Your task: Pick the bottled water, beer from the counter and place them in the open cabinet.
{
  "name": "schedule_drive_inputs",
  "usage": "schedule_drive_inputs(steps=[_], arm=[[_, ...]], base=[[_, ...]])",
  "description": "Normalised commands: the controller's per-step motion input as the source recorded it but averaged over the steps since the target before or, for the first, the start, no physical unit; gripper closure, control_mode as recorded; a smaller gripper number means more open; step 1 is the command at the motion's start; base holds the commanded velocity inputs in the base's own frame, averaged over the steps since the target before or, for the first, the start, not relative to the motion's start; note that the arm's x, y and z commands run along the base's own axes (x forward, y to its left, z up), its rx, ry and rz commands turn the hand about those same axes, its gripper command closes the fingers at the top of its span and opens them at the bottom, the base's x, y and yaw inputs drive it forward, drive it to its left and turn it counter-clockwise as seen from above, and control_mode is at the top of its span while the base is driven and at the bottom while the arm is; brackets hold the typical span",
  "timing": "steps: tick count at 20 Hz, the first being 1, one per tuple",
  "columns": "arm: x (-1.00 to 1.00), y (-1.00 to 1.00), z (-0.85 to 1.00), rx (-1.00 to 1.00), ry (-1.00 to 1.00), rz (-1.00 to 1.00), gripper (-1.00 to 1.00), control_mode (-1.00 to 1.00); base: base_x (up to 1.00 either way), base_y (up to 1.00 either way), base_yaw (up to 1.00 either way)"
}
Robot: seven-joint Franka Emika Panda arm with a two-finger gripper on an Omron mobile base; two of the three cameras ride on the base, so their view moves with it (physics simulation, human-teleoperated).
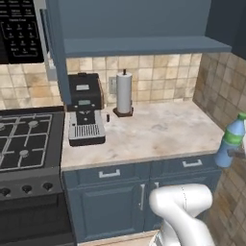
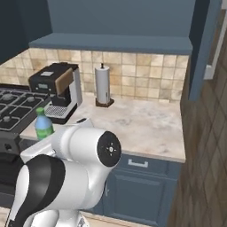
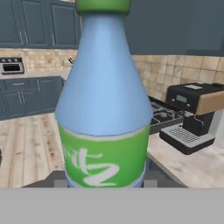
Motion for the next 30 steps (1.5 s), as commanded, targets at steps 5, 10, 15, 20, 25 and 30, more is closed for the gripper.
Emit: schedule_drive_inputs(steps=[5, 10, 15, 20, 25, 30], arm=[[0.0, 0.0, 0.0, 0.0, 0.0, 0.0, 1.0, 1.0], [0.0, 0.0, 0.0, 0.0, 0.0, 0.0, 1.0, 1.0], [0.0, 0.0, 0.0, 0.0, 0.0, 0.0, 1.0, 1.0], [0.0, 0.0, 0.0, 0.0, 0.0, 0.0, 1.0, 1.0], [0.0, 0.0, 0.0, 0.0, 0.0, 0.0, 1.0, 1.0], [0.0, 0.0, 0.0, 0.0, 0.0, 0.0, 1.0, 1.0]], base=[[0.61, -0.01, 0.0], [0.76, -0.07, 0.0], [0.62, 0.0, 0.0], [0.55, -0.22, 0.01], [0.78, -0.37, 0.05], [0.53, -0.21, 0.06]])
